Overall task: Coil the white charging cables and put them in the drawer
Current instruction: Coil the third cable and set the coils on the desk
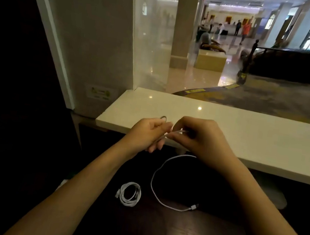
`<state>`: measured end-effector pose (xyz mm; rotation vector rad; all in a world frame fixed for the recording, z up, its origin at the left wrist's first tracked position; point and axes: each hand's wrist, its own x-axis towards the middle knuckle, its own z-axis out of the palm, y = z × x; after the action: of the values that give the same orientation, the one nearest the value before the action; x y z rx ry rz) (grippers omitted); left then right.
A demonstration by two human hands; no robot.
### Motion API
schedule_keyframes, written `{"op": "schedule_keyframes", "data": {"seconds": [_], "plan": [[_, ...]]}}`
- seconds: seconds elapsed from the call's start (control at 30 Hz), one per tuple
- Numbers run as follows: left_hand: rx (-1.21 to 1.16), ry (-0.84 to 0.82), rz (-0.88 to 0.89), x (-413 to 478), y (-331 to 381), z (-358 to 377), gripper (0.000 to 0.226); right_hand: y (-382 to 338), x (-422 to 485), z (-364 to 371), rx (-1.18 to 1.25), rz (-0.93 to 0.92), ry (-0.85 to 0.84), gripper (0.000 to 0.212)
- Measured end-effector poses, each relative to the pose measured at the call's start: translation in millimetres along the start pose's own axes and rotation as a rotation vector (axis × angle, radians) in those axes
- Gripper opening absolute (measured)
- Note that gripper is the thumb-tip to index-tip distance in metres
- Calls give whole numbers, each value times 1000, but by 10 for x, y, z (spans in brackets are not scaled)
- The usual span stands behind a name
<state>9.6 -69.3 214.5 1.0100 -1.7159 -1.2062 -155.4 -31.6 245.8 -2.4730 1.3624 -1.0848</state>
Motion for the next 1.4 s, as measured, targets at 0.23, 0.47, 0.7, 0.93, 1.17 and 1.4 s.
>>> {"op": "schedule_keyframes", "data": {"seconds": [0.23,0.47,0.7,0.93,1.17,1.4], "plan": [[-865,-351,-205,-318,-250,-152,43,253,35,402,451,237,-4,18],[-1447,-420,-84,-543,-388,-182,45,199,-336,1053,524,367,-58,30],[-1277,68,-23,-589,-405,-225,50,146,-631,1434,373,301,-318,30],[-385,209,76,-455,-605,-206,44,-34,-696,1184,-141,-116,-435,30],[-85,42,-35,-516,-723,-154,45,-91,-228,579,-142,-277,-143,23],[-795,-219,-212,-599,-586,-136,42,134,163,398,330,61,-126,14]]}}
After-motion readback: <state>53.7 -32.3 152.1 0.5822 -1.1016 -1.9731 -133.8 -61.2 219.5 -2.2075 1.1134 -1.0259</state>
